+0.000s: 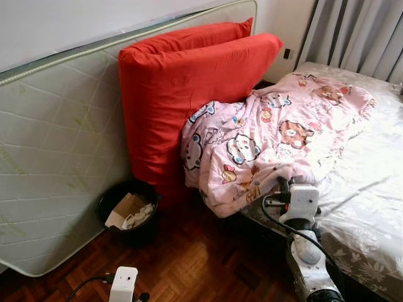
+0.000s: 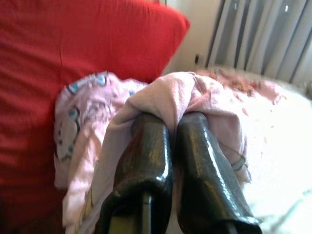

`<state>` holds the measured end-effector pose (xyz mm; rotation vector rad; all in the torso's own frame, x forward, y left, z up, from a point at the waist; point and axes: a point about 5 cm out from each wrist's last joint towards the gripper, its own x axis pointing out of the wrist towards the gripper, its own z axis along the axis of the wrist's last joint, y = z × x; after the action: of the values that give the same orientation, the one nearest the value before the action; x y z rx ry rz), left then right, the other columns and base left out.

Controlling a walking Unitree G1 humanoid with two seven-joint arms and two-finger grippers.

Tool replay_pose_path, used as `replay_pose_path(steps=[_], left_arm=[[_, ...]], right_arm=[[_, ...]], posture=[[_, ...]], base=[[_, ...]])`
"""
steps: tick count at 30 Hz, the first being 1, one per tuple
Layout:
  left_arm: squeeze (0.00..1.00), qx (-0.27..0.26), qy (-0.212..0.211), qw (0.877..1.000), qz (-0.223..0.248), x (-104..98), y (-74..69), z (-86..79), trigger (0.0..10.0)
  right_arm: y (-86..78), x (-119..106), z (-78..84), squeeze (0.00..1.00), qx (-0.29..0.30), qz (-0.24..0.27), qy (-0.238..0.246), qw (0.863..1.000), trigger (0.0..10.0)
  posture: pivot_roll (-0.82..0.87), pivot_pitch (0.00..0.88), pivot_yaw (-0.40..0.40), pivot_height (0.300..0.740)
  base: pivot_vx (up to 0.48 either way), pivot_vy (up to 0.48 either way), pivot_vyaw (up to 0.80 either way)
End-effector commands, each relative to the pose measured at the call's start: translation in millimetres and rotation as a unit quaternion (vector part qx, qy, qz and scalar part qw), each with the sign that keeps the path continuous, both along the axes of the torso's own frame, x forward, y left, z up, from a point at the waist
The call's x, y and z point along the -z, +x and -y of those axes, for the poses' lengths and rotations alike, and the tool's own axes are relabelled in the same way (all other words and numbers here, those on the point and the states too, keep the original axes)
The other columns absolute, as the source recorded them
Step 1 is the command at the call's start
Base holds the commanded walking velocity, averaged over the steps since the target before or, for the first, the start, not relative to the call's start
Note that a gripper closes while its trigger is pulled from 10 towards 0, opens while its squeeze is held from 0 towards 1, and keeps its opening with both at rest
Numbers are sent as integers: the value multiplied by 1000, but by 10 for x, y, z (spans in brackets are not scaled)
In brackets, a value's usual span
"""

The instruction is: Clean up the room

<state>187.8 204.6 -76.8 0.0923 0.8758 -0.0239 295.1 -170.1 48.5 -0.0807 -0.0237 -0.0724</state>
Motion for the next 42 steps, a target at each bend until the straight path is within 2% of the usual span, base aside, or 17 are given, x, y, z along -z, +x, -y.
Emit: replay_pose_path(steps=[1,2,4,5,8,9,10,15,16,21,22,23,25,26,35,38,42], left_arm=[[0,4,7,1000,-8,9,-23,-31,10000],[0,4,7,1000,-8,9,-23,-32,10000],[0,5,7,1000,-8,8,-22,-32,10000],[0,5,8,1000,-8,8,-22,-32,10000],[0,5,8,1000,-8,8,-20,-27,10000],[0,5,8,1000,-8,8,-20,-27,10000],[0,5,8,1000,-7,7,-19,-28,10000],[0,8,9,1000,-8,6,-16,-29,10000],[0,11,11,1000,-8,5,-14,-28,10000],[0,14,12,1000,-7,1,-8,-31,10000],[0,15,13,1000,-7,1,-7,-32,10000],[0,16,13,1000,-7,1,-7,-32,10000],[0,16,13,1000,-7,-1,-5,-33,10000],[0,15,13,1000,-7,-1,-4,-35,10000],[0,10,16,1000,-7,-5,2,-44,10000],[0,6,18,1000,-7,-4,0,-49,10000],[0,2,18,1000,-7,-3,-3,-52,10000]], right_arm=[[-34,88,9,0,-1,-28,-5,1000,10000],[-40,104,10,0,-2,-33,-6,999,10000],[-104,301,36,0,2,-103,-34,994,10000],[-123,339,47,0,5,-115,-41,993,10000],[-210,481,68,0,10,-157,-25,987,10000],[-254,539,69,835,11,-172,-17,985,10000],[-333,644,65,1000,10,-204,-13,979,10000],[-542,876,34,1000,-10,-278,-15,960,10000],[-637,964,53,1000,-13,-309,-18,951,10000],[-813,1106,153,1000,4,-363,1,932,10000],[-852,1134,163,824,0,-374,2,927,10000],[-869,1145,164,824,-4,-378,2,926,10000],[-918,1181,164,514,-16,-394,-7,919,10000],[-962,1211,158,0,-25,-406,-8,913,10000],[-1163,1316,198,0,-6,-439,32,898,10000],[-1298,1378,210,0,-1,-457,41,888,10000],[-1454,1437,266,0,48,-469,69,879,10000]], posture=[[-66,0,4,740],[-66,0,4,740],[-72,0,3,740],[-72,0,3,740],[-63,0,3,740],[-62,0,2,740],[-65,0,3,740],[-68,0,5,740],[-66,0,5,740],[-71,0,9,740],[-71,0,9,740],[-71,0,9,740],[-70,0,10,740],[-71,0,10,740],[-70,0,13,740],[-65,0,11,740],[-67,0,14,740]], base=[[0,0,0],[0,0,0],[0,0,0],[0,0,0],[0,0,0],[0,0,0],[0,0,0],[0,0,0],[0,0,0],[0,0,0],[0,0,0],[0,0,0],[0,0,0],[0,0,0],[0,0,0],[0,0,0],[0,0,0]])
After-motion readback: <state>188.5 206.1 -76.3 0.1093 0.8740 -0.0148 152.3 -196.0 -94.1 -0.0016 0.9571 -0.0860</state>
